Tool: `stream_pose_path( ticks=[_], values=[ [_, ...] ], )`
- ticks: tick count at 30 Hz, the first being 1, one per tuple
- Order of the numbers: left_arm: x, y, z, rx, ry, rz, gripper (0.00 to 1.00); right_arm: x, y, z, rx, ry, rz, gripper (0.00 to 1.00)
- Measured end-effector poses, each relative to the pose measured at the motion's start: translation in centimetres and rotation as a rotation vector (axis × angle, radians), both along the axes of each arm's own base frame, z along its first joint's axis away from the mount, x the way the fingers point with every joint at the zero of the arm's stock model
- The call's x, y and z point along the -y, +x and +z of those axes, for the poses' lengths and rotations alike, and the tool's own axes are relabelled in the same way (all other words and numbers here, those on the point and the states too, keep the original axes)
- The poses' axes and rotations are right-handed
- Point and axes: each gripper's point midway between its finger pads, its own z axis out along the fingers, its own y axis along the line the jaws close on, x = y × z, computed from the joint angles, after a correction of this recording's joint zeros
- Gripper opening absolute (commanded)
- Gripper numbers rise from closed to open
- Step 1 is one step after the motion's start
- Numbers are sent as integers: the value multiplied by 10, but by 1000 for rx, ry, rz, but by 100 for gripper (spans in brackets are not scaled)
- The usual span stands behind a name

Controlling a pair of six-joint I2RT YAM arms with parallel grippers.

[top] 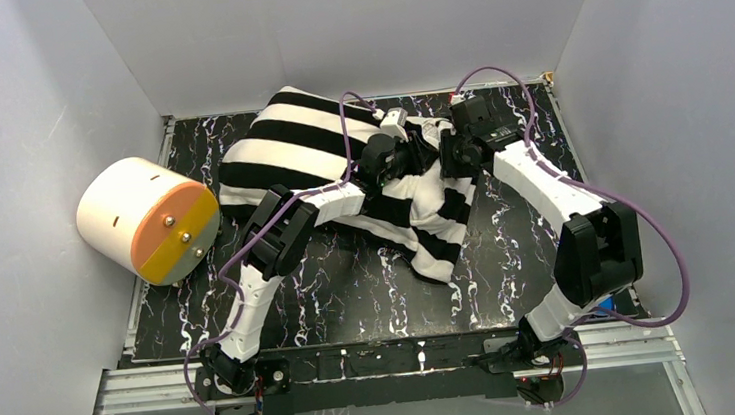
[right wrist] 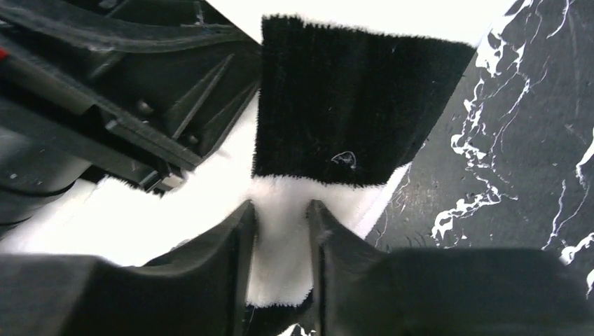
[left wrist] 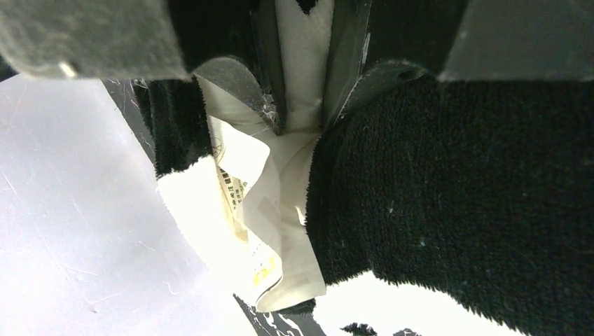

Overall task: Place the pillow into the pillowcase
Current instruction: Smooth out the pillow at the center of the board.

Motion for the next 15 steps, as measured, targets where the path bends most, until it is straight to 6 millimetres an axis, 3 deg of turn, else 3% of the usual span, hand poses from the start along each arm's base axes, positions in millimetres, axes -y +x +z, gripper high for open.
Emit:
stream_pose_path(
  ticks=[2,3,9,15],
  values=[
    [0,0,1,1,0,0,28,1,0,-7,-11,-13,-4,5],
    [0,0,1,1,-1,-2,29,0,0,-8,-11,-13,-4,0],
    [-6,-7,14,-12,11,-27,42,-5,8,-5,25,12,3,0],
    [-53,-24,75,-22,82,-27,42,-18,14,1,55,66,30,0]
  ],
)
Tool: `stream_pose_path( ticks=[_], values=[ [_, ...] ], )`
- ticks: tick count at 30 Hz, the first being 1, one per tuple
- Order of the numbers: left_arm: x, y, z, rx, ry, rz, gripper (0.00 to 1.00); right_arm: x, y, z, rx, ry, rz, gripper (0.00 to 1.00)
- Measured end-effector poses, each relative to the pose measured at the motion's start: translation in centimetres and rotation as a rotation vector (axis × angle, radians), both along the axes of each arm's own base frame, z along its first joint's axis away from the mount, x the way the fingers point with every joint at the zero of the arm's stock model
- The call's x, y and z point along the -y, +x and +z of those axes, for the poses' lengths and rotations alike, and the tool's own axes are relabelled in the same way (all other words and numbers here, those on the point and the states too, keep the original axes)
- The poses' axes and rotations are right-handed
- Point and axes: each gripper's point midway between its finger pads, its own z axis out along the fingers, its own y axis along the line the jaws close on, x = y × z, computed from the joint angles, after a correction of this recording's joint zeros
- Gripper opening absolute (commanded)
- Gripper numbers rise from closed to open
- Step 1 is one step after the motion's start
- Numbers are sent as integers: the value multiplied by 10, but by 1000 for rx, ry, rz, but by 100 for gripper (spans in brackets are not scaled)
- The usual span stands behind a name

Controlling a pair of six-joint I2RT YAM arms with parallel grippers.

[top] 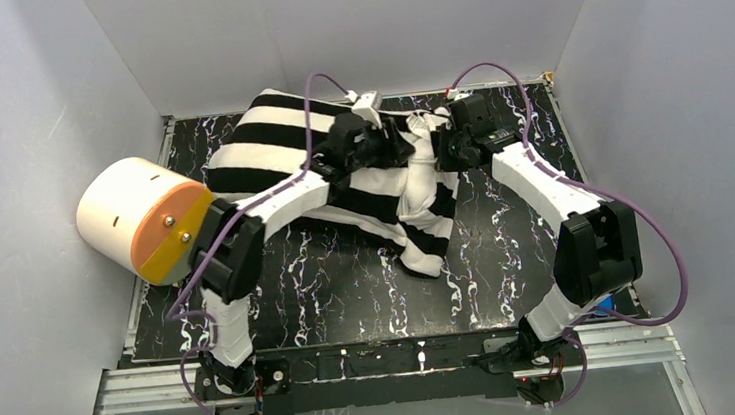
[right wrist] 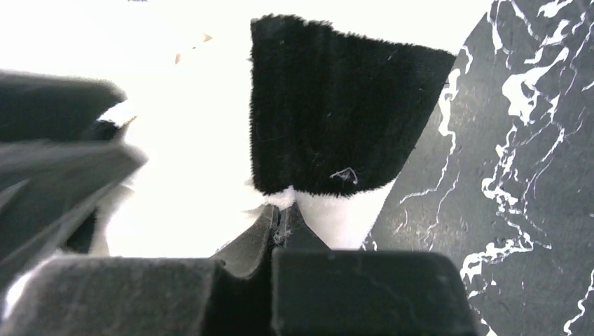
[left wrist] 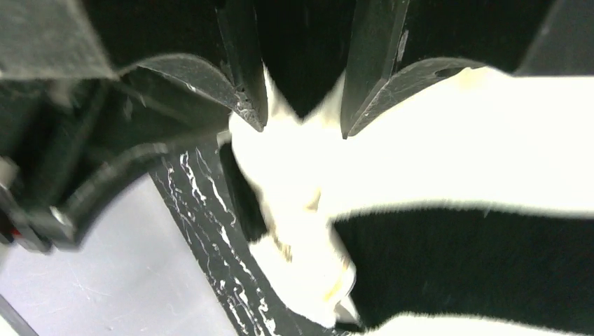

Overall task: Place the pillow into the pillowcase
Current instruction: Smooth out the pillow at the center of the board.

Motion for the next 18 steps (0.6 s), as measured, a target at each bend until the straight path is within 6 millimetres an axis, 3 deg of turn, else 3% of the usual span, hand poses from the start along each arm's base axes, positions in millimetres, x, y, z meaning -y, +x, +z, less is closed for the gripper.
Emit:
stream_pose_path(
  ticks=[4,7,13,18],
  values=[
    [-34,-25,31,-7,21,0,42,-1,12,5,38,9,-8,0],
    [-36,-44,40,-10,28,-40,42,-1,18,6,48,11,-15,0],
    [-8,-81,22,-39,18,-198,39,-2,20,7,50,23,-8,0],
    [3,-78,-1,-47,4,-245,36,-1,20,7,47,28,-1,0]
  ],
)
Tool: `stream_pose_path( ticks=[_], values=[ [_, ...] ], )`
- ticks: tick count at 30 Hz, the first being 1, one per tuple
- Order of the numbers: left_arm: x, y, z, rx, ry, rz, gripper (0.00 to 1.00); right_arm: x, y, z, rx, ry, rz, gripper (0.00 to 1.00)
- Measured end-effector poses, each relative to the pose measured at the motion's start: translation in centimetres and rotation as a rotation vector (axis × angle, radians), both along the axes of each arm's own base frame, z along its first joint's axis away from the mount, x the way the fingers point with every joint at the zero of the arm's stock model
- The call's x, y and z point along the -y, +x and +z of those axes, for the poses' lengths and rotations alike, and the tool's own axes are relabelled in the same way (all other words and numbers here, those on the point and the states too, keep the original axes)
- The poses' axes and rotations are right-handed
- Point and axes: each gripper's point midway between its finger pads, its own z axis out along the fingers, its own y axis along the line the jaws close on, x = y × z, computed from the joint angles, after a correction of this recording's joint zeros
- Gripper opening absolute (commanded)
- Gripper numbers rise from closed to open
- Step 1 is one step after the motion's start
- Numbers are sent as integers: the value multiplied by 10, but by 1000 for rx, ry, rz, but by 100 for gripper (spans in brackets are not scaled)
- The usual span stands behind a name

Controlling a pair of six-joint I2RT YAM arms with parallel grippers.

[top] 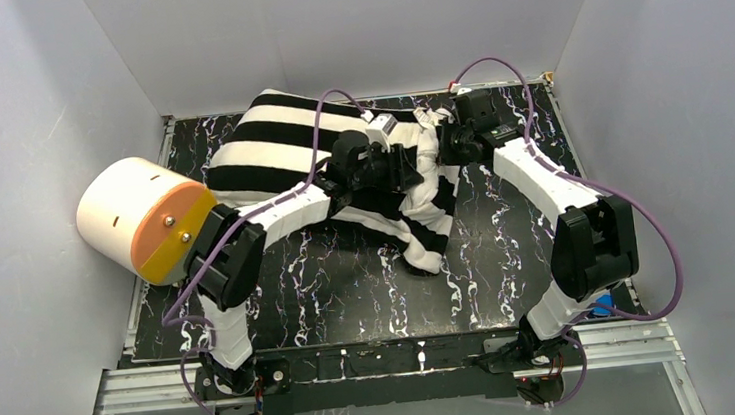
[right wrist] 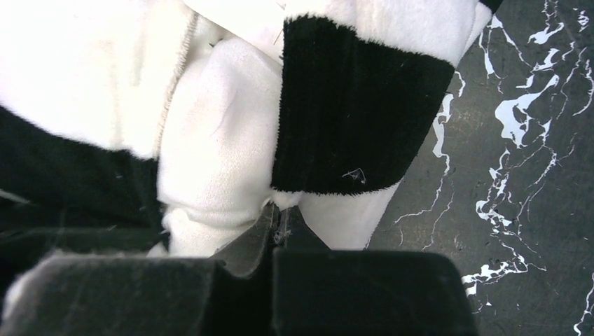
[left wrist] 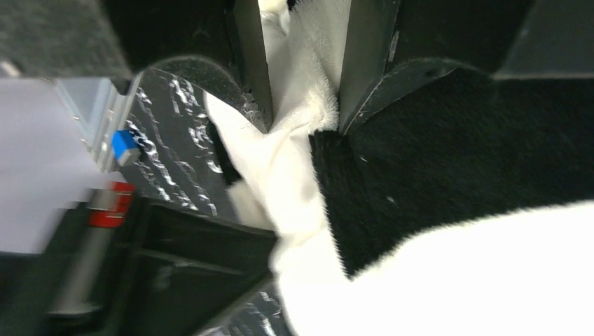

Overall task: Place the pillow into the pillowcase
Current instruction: Smooth out the pillow at the center of the board.

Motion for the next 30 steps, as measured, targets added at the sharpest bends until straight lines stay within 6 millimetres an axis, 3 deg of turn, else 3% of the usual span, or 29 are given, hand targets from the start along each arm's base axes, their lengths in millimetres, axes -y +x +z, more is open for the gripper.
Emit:
stream_pose_path(
  ticks=[4,8,13,16,19,24,28,30],
  values=[
    [6,22,-45,-22,74,43,33,1,1,3,-9,31,11,0],
    [17,43,-90,-42,124,86,33,1,11,26,25,96,22,0],
    [20,60,-97,-14,140,152,33,12,18,52,68,204,19,0],
    [19,66,-100,-2,148,179,33,7,21,64,105,307,41,0],
    [19,70,-101,6,153,199,33,-11,21,61,118,472,59,0],
    [22,75,-102,13,152,209,33,-34,28,37,89,691,59,0],
    [22,76,-103,19,148,217,33,-38,36,19,47,705,57,33],
    [24,76,-102,27,139,215,33,-35,35,16,12,626,45,40]
  ],
)
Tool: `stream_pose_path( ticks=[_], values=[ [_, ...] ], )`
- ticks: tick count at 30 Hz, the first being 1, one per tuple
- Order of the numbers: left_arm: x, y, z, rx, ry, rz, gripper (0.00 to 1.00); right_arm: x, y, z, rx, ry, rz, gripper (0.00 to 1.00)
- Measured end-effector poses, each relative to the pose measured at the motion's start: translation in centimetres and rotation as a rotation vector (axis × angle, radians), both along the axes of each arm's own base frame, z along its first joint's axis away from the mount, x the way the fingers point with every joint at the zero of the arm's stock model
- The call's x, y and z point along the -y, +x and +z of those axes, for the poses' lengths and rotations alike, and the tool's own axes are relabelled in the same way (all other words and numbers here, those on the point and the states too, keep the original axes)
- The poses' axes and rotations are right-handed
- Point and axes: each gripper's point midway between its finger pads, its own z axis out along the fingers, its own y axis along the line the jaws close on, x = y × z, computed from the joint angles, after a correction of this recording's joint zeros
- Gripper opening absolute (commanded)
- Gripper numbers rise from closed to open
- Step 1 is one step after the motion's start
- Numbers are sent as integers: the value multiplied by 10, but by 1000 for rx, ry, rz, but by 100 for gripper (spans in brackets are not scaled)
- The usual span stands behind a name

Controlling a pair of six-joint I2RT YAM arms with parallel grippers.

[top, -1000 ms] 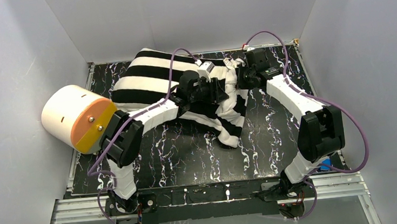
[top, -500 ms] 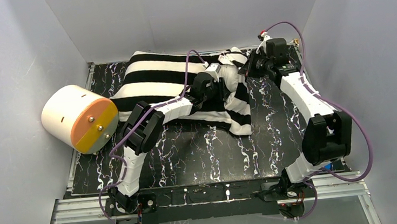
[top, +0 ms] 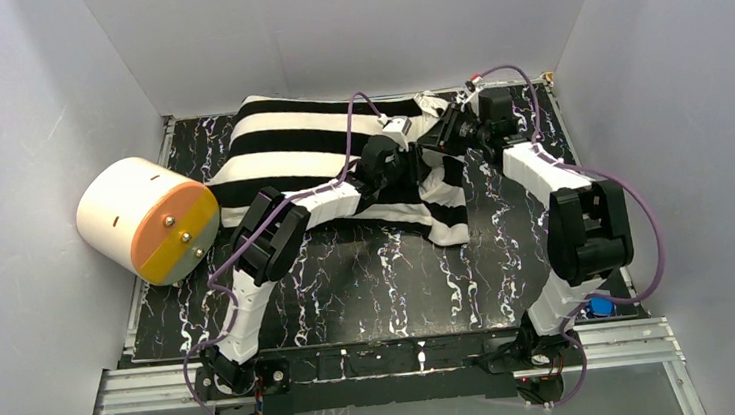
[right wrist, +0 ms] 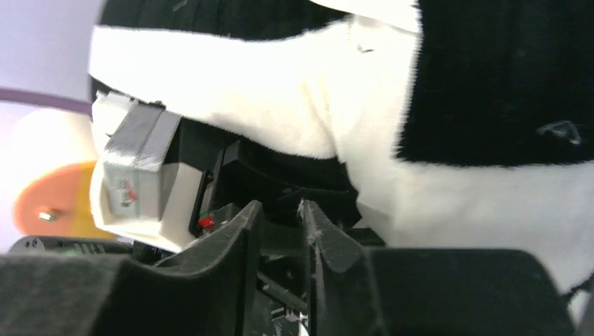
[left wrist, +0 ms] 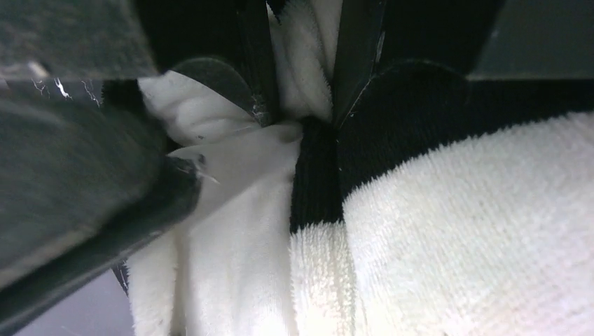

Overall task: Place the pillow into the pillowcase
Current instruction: Smooth out the pillow at the center of the board.

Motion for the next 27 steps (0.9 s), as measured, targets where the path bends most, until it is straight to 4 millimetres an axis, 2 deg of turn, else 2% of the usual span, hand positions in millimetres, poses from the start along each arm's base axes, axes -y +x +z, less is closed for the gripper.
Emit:
stream_pose_path(
  ticks=[3,8,10,14,19,21,25,27],
  values=[
    [5,-2,3,16,-11,-5,33,2,-8,12,33,-151,-9,48],
    [6,-1,0,13,-24,-3,33,25,-47,35,74,-344,-61,51],
    [6,-1,0,12,-27,-1,33,34,-58,35,79,-408,-87,51],
    [7,-1,0,11,-30,0,33,48,-70,7,17,-523,-118,50],
    [6,-1,0,11,-30,0,33,55,-68,-35,-92,-608,-125,48],
    [6,-1,0,10,-30,0,33,56,-66,-50,-123,-637,-126,42],
    [6,-1,0,10,-30,0,33,62,-63,-73,-168,-704,-141,10],
    [7,-1,0,9,-30,0,34,65,-62,-76,-183,-734,-154,2]
  ],
)
